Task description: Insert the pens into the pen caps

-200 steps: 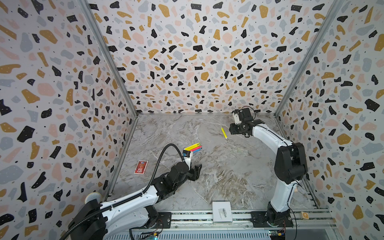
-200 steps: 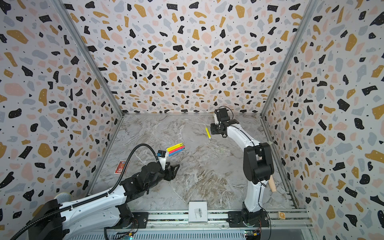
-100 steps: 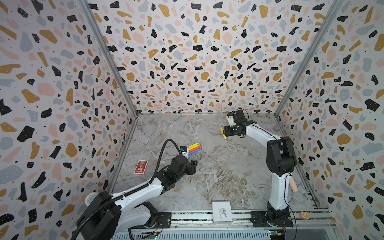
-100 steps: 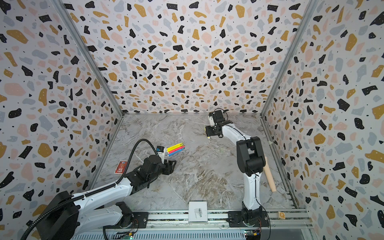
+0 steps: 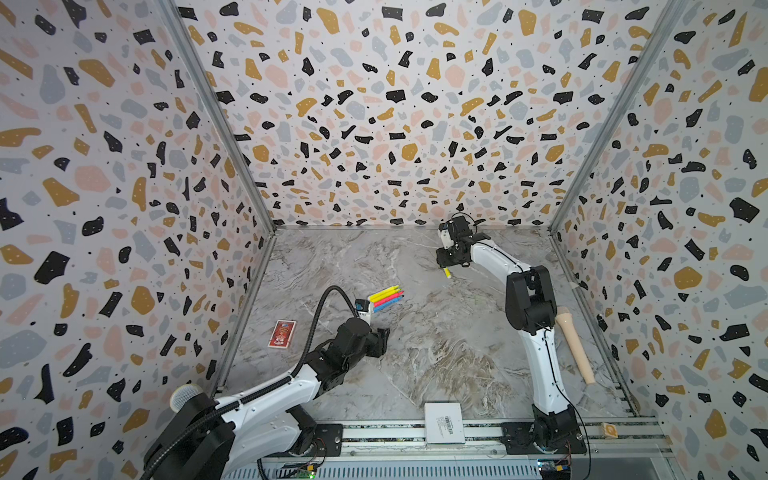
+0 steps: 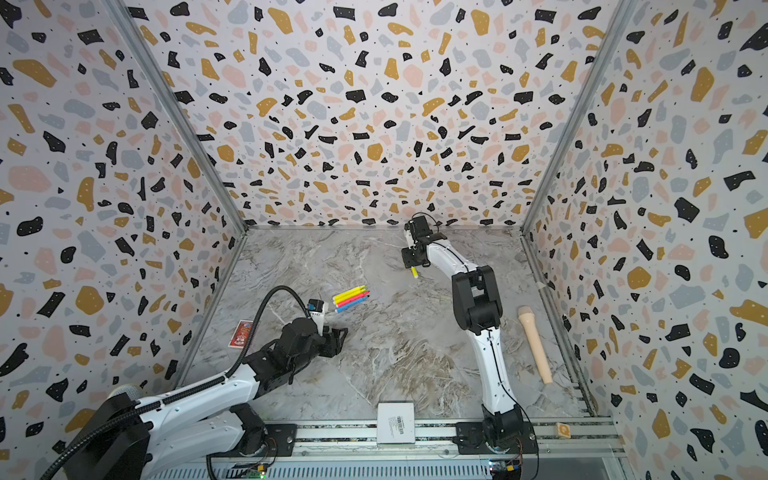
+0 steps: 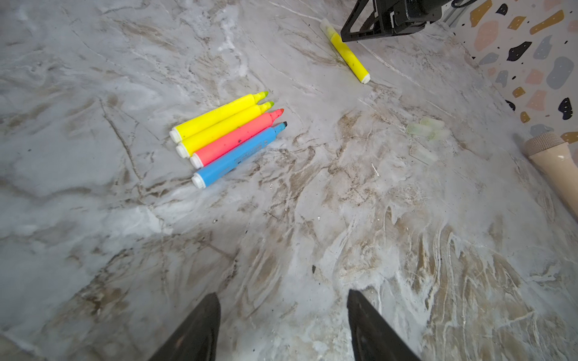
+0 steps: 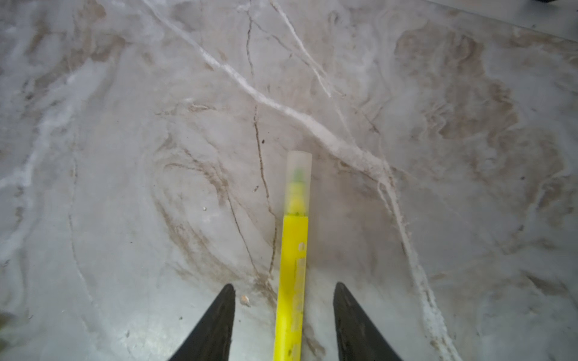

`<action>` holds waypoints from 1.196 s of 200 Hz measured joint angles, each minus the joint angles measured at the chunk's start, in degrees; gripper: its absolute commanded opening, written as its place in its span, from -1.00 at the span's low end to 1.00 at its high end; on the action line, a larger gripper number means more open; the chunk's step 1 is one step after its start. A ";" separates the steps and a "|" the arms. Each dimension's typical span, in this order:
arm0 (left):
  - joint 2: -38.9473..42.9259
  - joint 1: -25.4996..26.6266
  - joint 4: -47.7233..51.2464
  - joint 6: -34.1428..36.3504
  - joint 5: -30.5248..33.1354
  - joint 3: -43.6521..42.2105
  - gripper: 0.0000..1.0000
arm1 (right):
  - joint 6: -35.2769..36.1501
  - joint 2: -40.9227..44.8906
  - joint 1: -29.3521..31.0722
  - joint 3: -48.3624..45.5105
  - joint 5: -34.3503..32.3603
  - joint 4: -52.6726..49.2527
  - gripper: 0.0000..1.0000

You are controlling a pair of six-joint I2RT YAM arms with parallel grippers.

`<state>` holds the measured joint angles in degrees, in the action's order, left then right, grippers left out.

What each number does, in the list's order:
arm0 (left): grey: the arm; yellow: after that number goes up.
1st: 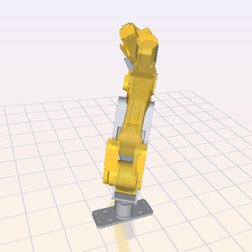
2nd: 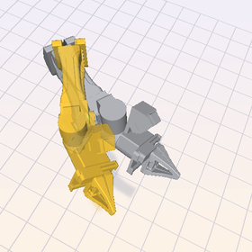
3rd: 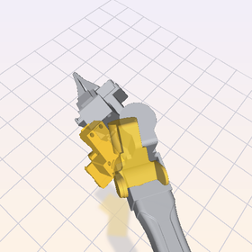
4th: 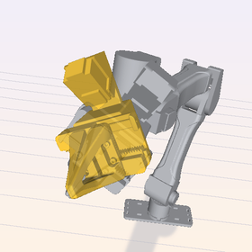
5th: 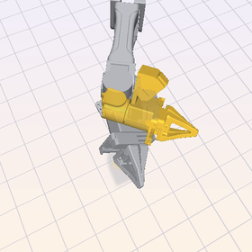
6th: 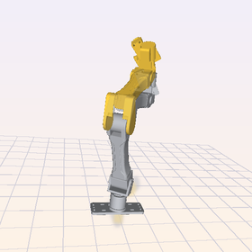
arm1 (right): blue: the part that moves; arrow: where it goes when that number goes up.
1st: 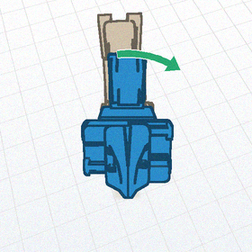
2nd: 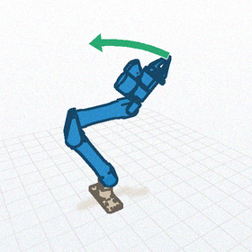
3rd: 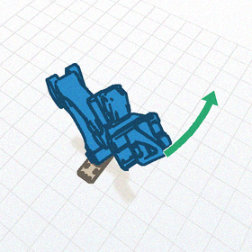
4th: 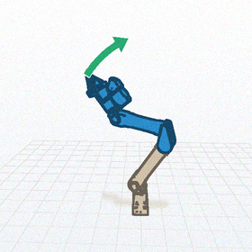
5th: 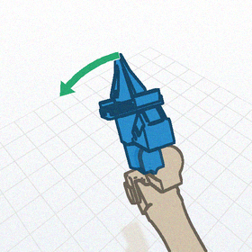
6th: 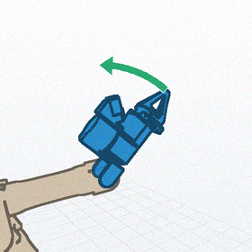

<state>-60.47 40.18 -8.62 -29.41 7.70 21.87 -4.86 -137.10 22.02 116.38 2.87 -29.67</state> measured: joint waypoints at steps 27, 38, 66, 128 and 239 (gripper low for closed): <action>0.02 -0.02 -0.39 0.00 -0.13 -0.31 0.29 | 0.00 -1.73 0.76 0.37 -1.18 -0.79 -0.03; 0.04 -0.07 -0.52 0.02 -0.17 -0.55 0.29 | -0.02 -2.16 0.90 0.39 -1.51 -1.16 -0.06; 0.09 -0.24 -0.74 0.02 -0.31 -1.27 0.29 | -0.20 -2.38 0.85 0.50 -3.06 -1.53 -0.11; 0.66 -0.39 -0.85 0.00 -0.37 -1.92 0.28 | -0.85 -2.38 0.68 0.50 -6.19 -1.68 -0.63; 0.76 -0.66 -0.87 0.02 -0.37 -1.92 0.27 | -3.17 -2.36 -5.03 -0.22 -11.19 -0.46 -0.66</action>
<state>-59.70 39.53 -9.50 -29.39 7.33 19.94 -8.03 -139.46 16.99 116.16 -8.32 -30.13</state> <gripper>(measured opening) 0.636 0.174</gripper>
